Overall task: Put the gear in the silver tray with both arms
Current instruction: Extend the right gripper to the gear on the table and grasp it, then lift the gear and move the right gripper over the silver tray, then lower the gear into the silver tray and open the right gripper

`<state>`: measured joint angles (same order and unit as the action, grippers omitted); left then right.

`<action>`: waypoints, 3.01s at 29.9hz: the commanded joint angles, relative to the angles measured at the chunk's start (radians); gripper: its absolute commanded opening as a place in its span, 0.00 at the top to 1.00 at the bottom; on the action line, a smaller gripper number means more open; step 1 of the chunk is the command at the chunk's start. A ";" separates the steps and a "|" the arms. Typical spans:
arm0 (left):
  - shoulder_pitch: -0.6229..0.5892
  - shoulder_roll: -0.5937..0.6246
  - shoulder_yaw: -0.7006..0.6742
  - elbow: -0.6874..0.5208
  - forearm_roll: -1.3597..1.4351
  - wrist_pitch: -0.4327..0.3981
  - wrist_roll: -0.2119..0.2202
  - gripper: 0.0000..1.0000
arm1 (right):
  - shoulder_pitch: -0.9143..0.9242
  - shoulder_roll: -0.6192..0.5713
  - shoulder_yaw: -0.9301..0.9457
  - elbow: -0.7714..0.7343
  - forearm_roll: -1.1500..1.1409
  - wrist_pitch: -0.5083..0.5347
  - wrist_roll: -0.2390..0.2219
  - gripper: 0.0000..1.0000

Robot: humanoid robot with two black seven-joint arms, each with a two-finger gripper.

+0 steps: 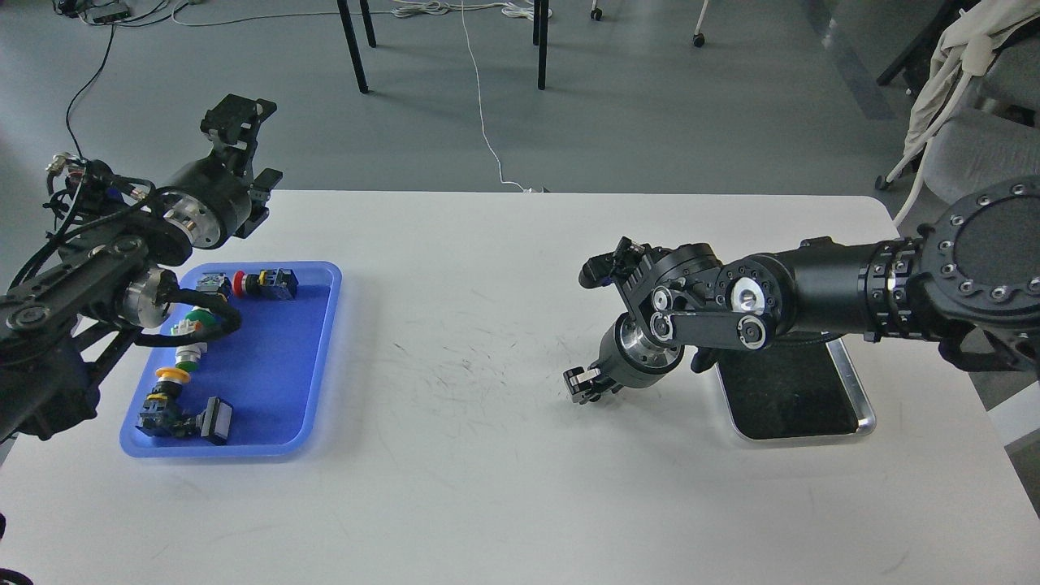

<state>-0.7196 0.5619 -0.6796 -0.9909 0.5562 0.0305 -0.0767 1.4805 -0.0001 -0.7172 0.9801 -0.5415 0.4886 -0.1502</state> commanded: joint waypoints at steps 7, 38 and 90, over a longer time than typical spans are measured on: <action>0.000 0.003 0.000 0.000 -0.001 0.000 0.000 0.02 | 0.001 0.000 0.001 0.000 0.000 0.000 0.000 0.86; -0.001 -0.025 0.003 0.011 0.001 0.000 -0.002 0.02 | -0.163 -0.520 0.214 0.043 -0.141 0.000 0.012 0.96; -0.011 -0.028 0.008 0.011 0.002 0.011 0.000 0.02 | -0.187 -0.595 0.228 0.121 -0.235 0.000 0.012 0.94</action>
<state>-0.7296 0.5338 -0.6718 -0.9789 0.5584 0.0415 -0.0767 1.2959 -0.6004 -0.4909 1.1180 -0.7757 0.4888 -0.1371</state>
